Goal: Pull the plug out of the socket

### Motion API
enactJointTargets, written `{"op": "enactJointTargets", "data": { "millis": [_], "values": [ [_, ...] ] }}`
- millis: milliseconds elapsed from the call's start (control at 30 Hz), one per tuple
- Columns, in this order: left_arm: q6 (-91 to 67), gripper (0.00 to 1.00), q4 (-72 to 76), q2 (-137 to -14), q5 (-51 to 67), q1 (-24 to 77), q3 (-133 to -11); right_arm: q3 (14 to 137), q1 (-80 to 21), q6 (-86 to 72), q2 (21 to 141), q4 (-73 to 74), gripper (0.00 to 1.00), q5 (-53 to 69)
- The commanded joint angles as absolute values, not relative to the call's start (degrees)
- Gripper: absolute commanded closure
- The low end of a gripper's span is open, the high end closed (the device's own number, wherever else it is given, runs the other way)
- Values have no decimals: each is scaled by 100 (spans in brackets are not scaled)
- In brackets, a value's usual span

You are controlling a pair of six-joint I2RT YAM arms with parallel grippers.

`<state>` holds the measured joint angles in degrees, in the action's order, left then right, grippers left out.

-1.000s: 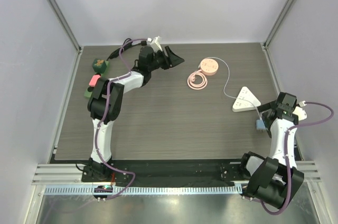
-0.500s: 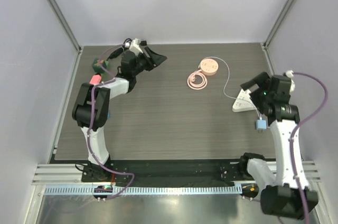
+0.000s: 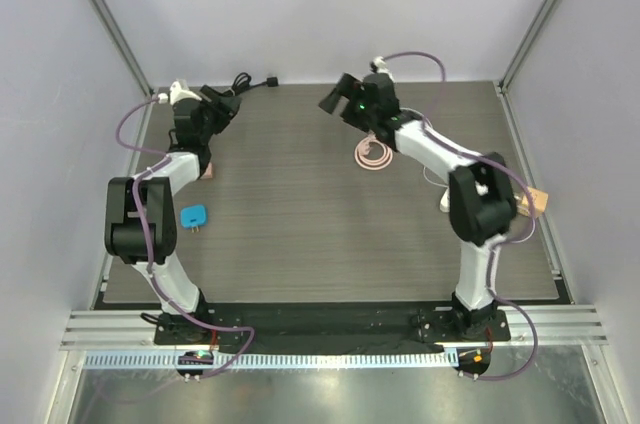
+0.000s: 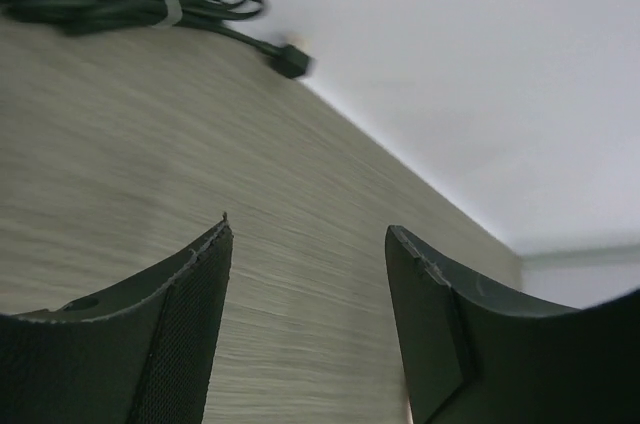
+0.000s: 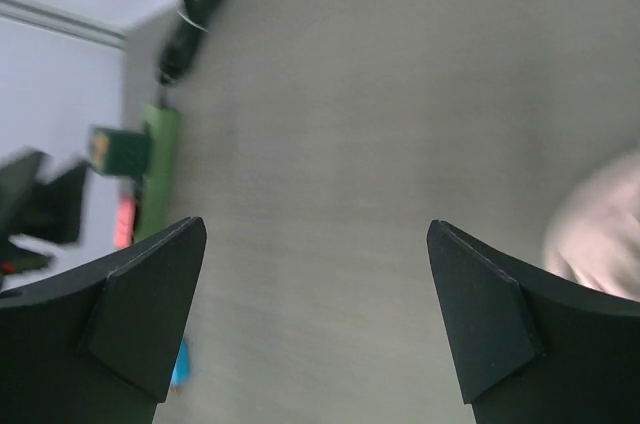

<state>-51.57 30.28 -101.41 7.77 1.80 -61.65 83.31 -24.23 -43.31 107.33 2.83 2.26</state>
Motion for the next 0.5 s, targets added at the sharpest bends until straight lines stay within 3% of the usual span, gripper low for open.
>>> {"op": "enactJointTargets", "data": {
  "millis": [0, 200, 367, 467],
  "values": [
    [-4493, 36, 2200, -9739, -385, 71, -6284, 9899, -2557, -4078, 11895, -729, 2, 656],
    [-3552, 26, 45, -9738, -2307, 62, -7101, 9994, -2540, -3964, 12752, -1626, 3, 1432],
    [-3156, 21, -175, -9905, -2619, 62, -7128, 9633, -2549, -3902, 12919, -2195, 3, 1940],
    [-2595, 10, -272, -10080, -2549, 53, -7373, 9633, -2549, -4016, 12999, -2495, 3, 2318]
  ]
}}
